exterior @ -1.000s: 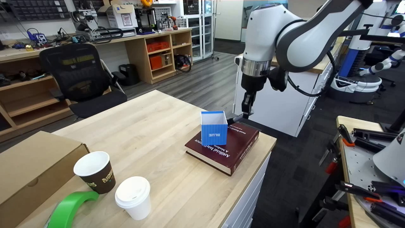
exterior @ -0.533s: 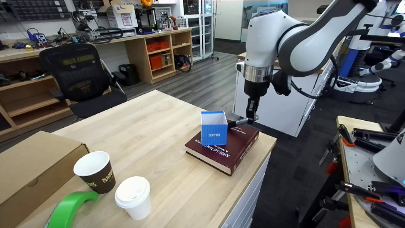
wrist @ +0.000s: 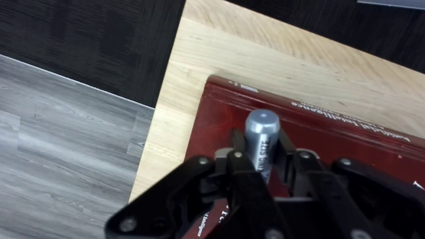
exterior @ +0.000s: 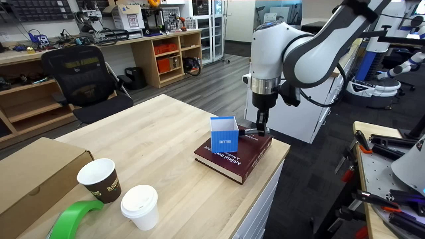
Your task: Take the black marker out of the blue and white box and place it on top of the maroon book
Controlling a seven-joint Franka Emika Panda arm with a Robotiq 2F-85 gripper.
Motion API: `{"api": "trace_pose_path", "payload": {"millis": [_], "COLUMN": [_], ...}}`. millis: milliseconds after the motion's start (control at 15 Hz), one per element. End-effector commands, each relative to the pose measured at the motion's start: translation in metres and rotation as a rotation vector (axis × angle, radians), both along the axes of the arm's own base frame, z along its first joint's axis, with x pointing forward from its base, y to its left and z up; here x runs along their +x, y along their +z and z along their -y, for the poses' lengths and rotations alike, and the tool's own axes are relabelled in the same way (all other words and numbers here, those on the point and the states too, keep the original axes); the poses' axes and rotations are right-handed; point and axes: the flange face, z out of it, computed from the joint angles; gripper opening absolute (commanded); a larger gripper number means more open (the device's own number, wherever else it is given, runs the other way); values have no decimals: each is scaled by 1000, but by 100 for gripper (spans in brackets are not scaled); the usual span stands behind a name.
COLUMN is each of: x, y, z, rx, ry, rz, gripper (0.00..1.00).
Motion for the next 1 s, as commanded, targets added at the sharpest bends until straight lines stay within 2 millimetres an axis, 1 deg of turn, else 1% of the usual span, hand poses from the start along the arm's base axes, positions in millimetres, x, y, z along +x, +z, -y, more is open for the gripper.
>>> {"api": "trace_pose_path", "payload": {"millis": [0, 67, 133, 267, 600, 733, 867, 933], "x": [12, 13, 14, 15, 13, 13, 13, 21], "y": [-7, -8, -7, -4, 14, 26, 41, 21], "z": [-2, -2, -2, -1, 1, 3, 4, 0], "rx": [15, 17, 24, 34, 43, 43, 57, 43], "ry": [8, 3, 1, -4, -25, -35, -63, -31], "rz": [-45, -48, -45, -37, 9, 34, 61, 35], "gripper": [7, 49, 51, 62, 95, 100, 100, 100]}}
